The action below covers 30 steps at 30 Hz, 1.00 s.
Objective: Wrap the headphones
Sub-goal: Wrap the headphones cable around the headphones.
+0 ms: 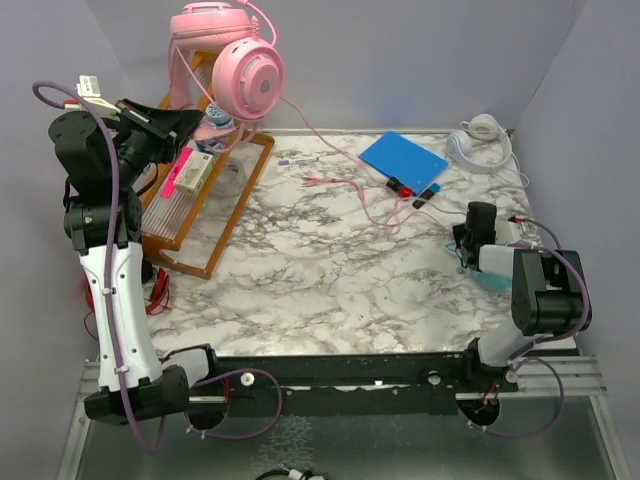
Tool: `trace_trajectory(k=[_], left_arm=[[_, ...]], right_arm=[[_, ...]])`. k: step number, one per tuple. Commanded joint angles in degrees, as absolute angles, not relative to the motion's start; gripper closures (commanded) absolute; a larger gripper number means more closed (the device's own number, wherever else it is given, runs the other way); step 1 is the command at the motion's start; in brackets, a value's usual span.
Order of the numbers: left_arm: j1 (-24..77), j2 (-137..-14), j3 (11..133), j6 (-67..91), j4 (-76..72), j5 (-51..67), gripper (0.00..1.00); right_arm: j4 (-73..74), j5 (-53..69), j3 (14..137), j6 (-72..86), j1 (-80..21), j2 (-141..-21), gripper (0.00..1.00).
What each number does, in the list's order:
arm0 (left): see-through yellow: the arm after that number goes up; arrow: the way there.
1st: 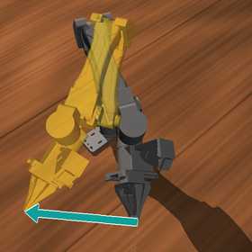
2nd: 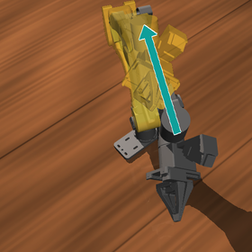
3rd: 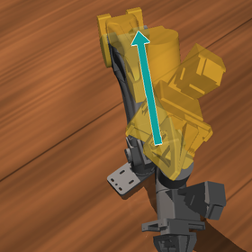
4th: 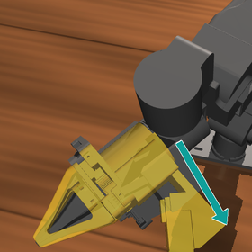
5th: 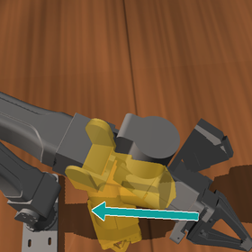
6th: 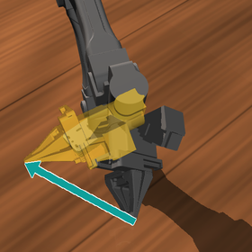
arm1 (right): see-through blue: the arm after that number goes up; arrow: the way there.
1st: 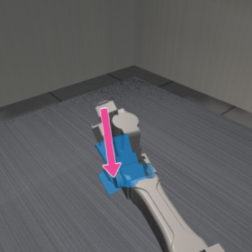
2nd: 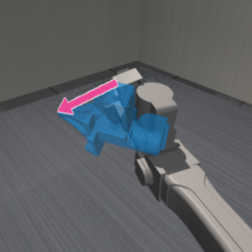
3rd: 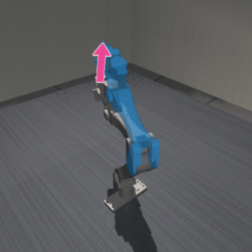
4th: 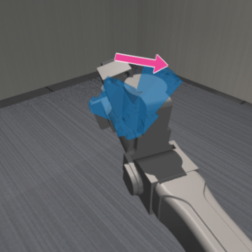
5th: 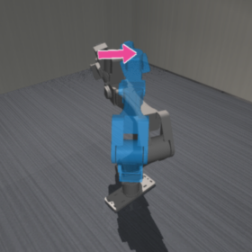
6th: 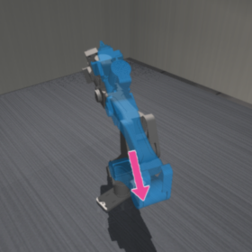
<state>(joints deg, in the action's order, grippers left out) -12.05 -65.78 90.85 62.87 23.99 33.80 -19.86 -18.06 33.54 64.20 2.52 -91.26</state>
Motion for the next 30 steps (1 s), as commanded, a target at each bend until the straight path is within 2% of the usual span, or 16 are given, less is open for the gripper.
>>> trace_trajectory(k=[1,6,9,10,12,14,15,16,17,20,26,30], left_arm=[[-12.8,-61.9,95.1,61.7,27.2,21.4,1.00],[-12.8,-60.0,97.1,58.5,31.1,12.0,1.00],[-12.8,-60.4,97.3,58.1,31.3,12.3,1.00],[-12.8,-60.8,97.0,58.4,31.0,14.0,1.00],[-12.8,-61.8,96.2,59.4,29.9,18.7,1.00],[-12.8,-62.9,95.3,60.0,28.4,23.5,1.00],[-12.8,-63.1,94.9,60.1,27.7,25.3,1.00],[-12.8,-63.1,94.6,60.0,27.3,26.5,1.00],[-12.8,-63.1,94.3,59.8,26.9,27.2,1.00],[-11.6,-62.7,93.2,59.1,25.8,28.7,1.00],[-8.4,-64.9,90.9,58.2,25.7,34.1,1.00],[-3.7,-67.3,90.7,57.1,25.5,37.0,1.00]], right_arm=[[-1.1,-30.3,35.7,76.5,3.1,-92.5,1.00],[4.4,-36.0,35.9,80.8,3.2,-90.6,1.00],[3.9,-36.6,36.2,79.1,3.3,-89.7,0.99],[2.1,-35.1,36.4,75.3,3.4,-89.3,0.94],[-6.5,-29.2,36.6,62.8,3.3,-88.0,0.77],[-16.2,-21.6,34.1,53.5,3.0,-84.8,0.47],[-26.0,-15.3,31.5,48.3,2.9,-82.5,0.34],[-33.5,-10.2,28.9,44.0,2.7,-80.2,0.15],[-40.7,-3.5,26.8,39.8,2.6,-78.4,0.02],[-46.0,12.3,28.9,32.9,1.9,-76.0,0.00],[-48.3,25.6,34.3,25.4,-2.1,-71.0,0.00],[-50.7,36.6,39.9,23.4,-4.7,-72.2,0.00]])
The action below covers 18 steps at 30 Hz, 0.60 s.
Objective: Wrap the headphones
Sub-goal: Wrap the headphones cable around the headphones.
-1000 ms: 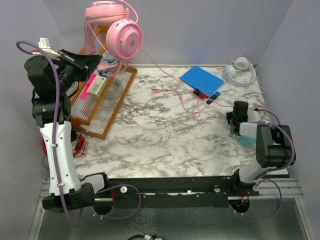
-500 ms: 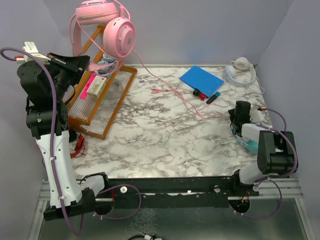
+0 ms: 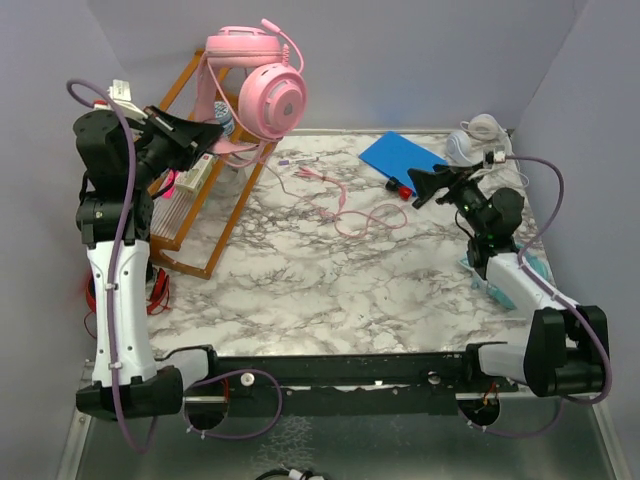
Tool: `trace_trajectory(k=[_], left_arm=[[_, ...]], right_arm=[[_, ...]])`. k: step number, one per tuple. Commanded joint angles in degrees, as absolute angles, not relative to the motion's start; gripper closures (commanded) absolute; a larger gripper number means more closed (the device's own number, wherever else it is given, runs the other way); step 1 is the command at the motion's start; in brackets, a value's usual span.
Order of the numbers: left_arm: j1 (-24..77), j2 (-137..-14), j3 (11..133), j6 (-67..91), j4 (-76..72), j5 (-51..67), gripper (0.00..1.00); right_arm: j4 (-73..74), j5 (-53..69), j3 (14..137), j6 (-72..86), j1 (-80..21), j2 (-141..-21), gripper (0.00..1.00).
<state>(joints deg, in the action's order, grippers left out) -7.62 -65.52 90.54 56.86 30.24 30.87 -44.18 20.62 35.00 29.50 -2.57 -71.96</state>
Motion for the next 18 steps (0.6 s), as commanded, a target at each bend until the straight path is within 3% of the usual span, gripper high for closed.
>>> trace_trajectory(k=[1,10,18], left_arm=[[-1.9,-68.1,90.9,56.5,25.5,37.4,1.00],[16.0,-72.5,93.2,51.8,29.6,33.3,1.00],[21.7,-71.8,92.7,51.5,31.4,31.0,1.00]], right_arm=[[-52.5,38.8,40.9,23.2,-5.7,-72.9,0.00],[-61.4,48.9,50.3,15.7,-16.9,-82.1,0.00],[-66.3,47.9,56.2,18.7,-19.4,-91.1,0.00]])
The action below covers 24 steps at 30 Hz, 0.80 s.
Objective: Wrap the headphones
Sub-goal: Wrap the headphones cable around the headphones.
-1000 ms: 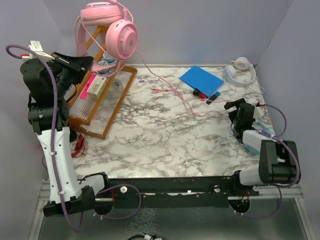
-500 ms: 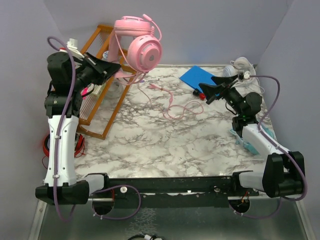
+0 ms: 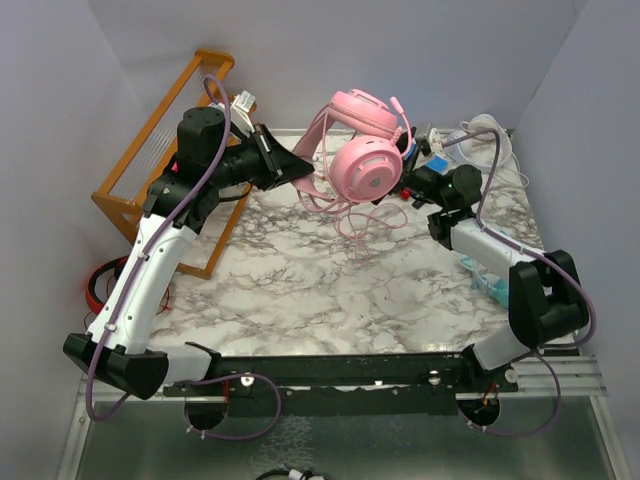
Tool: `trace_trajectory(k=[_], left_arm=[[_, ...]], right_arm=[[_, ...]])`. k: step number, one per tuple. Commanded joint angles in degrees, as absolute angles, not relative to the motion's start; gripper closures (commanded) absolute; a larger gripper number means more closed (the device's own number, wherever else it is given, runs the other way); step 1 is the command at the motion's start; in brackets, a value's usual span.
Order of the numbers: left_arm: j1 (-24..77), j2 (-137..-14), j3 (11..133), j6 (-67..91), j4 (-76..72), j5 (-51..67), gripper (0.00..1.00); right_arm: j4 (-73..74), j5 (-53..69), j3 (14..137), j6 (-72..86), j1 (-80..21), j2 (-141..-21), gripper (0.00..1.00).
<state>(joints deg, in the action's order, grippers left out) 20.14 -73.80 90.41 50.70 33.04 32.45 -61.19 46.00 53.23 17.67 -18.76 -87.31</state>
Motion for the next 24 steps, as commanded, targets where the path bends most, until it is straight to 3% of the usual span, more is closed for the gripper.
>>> trace_trajectory(k=[1,5,7,9,14,19,24], left_arm=[[22.0,-71.8,92.8,51.5,31.4,31.3,1.00],[22.3,-72.1,94.2,51.4,31.9,31.9,1.00],[22.3,-72.6,95.5,51.0,32.7,31.6,1.00],[22.3,-73.5,97.4,50.7,33.2,31.3,1.00],[22.2,-76.3,104.3,50.0,34.1,28.7,1.00],[22.2,-78.8,109.0,48.3,34.7,23.3,1.00],[22.2,-80.7,110.2,46.8,34.9,18.1,1.00]], right_arm=[[-67.6,48.9,57.0,19.8,-19.5,-92.4,0.00],[-70.1,52.1,59.7,22.7,-20.7,-95.0,0.03],[-69.4,52.9,60.0,22.6,-21.6,-94.9,0.10],[-68.8,52.7,59.0,22.4,-21.9,-94.5,0.22],[-73.5,54.1,54.0,26.8,-22.3,-94.6,0.66],[-79.4,54.3,45.6,31.4,-26.2,-89.8,0.82],[-75.3,51.9,39.8,29.3,-34.8,-82.2,0.92]])
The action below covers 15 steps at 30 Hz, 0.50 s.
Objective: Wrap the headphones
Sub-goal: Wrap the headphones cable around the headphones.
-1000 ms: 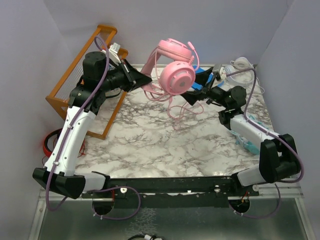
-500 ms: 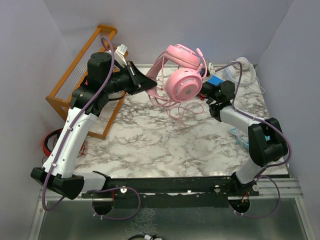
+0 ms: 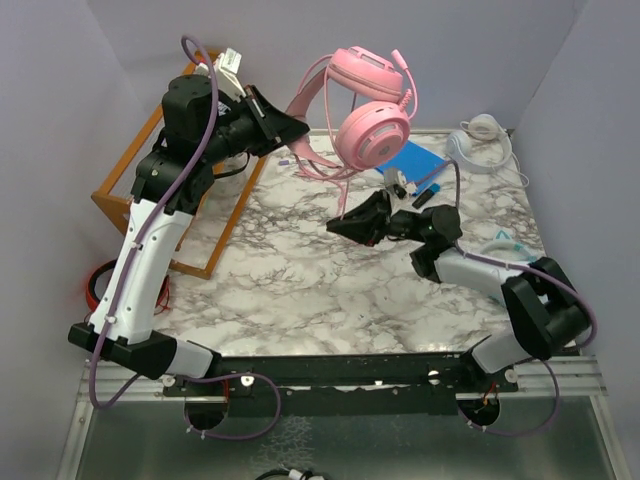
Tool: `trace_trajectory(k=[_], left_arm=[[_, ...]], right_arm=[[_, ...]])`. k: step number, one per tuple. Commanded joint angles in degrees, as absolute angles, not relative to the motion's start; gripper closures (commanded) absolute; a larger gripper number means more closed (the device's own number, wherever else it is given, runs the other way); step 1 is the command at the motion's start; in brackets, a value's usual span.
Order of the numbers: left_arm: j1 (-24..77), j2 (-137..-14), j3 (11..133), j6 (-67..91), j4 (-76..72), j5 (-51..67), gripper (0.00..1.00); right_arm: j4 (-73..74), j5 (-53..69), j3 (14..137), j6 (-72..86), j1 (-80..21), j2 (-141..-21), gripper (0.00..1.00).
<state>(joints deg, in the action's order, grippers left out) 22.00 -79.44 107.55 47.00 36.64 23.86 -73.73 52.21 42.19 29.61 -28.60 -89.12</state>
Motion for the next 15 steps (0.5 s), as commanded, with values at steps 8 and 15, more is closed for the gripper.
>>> trace_trajectory(k=[8,15], left_arm=[[22.2,-81.3,111.6,39.9,37.9,1.7,1.00],[22.2,-80.0,109.9,33.2,38.4,-9.7,1.00]], right_arm=[[-66.0,49.8,36.5,27.5,-44.9,-72.4,0.98],[-61.5,50.5,36.3,31.1,-46.5,-65.5,0.90]])
